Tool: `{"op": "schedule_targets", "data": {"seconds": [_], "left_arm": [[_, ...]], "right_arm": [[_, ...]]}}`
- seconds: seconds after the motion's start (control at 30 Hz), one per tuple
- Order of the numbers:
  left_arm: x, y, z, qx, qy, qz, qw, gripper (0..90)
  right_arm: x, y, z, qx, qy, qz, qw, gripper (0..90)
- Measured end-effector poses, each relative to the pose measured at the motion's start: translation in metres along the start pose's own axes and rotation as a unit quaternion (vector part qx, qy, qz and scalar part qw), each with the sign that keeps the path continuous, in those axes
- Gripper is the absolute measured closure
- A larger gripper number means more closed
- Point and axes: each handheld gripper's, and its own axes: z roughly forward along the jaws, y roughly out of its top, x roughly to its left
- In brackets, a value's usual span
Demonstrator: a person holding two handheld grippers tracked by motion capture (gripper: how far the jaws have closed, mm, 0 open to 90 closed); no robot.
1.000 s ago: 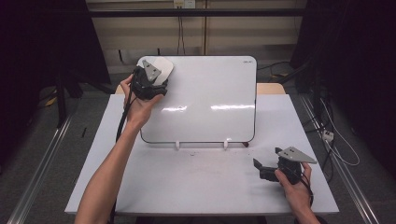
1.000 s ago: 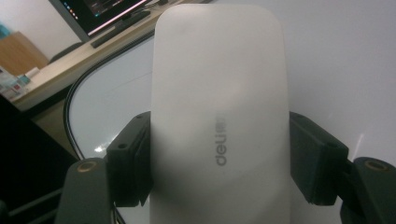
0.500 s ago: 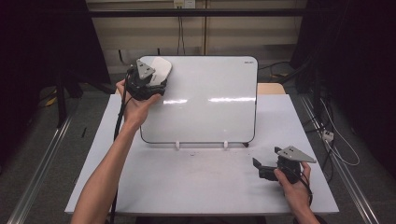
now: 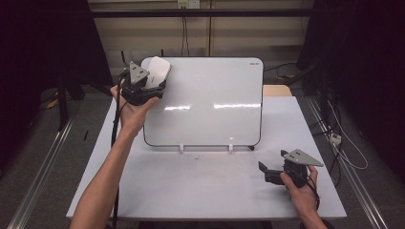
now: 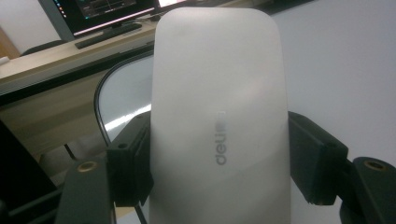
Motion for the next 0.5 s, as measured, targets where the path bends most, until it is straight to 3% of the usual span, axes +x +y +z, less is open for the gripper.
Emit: {"op": "schedule_targets", "data": {"seconds": [0.5], "left_arm": [[-0.004,-0.016,-0.016,-0.003,-0.004,-0.006,1.0,31.2]], "right_arm": [[-0.001,0.001,0.0,-0.003,0.0,0.001,1.0,4.9]]}}
